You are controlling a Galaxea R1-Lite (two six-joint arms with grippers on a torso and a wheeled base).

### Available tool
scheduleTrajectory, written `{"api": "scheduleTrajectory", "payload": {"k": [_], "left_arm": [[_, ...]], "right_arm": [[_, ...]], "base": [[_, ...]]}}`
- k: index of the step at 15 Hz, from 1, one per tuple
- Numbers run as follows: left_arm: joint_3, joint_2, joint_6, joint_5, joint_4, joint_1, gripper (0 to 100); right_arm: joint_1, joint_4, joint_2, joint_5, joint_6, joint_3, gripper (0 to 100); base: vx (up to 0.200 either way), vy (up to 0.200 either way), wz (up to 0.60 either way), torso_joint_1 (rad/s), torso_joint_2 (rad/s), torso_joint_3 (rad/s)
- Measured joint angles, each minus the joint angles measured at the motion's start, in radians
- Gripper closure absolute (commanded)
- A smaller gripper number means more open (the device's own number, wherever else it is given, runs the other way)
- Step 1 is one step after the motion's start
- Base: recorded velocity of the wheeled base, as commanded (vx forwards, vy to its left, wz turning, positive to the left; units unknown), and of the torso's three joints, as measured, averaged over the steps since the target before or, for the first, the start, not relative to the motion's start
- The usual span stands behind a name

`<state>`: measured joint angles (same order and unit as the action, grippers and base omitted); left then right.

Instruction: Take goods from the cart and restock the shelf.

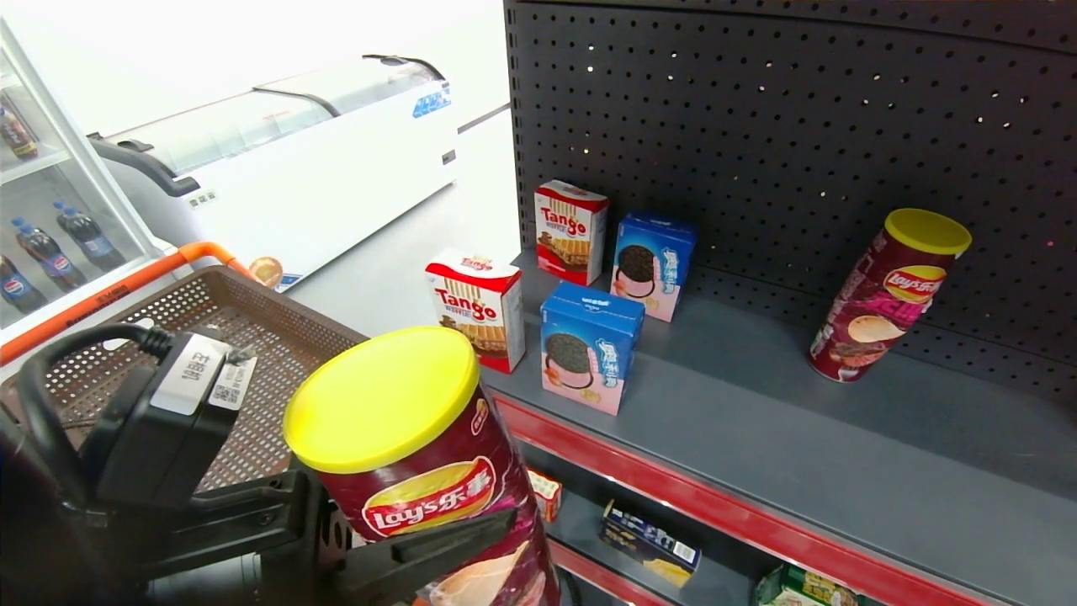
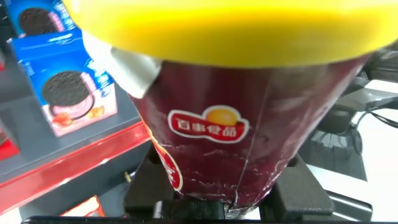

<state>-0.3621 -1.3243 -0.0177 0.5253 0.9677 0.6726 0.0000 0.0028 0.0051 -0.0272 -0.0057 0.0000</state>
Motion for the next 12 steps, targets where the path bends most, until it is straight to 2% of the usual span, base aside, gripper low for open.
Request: {"api": "scheduleTrajectory", "payload": {"k": [11,12], "left_arm": [[-0.006,-0.001,0.000,0.004,0.000,-0.003,100],[-0.006,-0.001,0.000,0.004,-0.001,-0.003,100]], "right_arm": [[0.000,0.000,0.000,0.000,0.000,0.000,0],[0.000,0.000,0.000,0.000,0.000,0.000,0]], "base": [[0.000,0.000,-0.60,0.004,0.00,0.003],[0.000,0.000,0.00,0.000,0.00,0.000]]}}
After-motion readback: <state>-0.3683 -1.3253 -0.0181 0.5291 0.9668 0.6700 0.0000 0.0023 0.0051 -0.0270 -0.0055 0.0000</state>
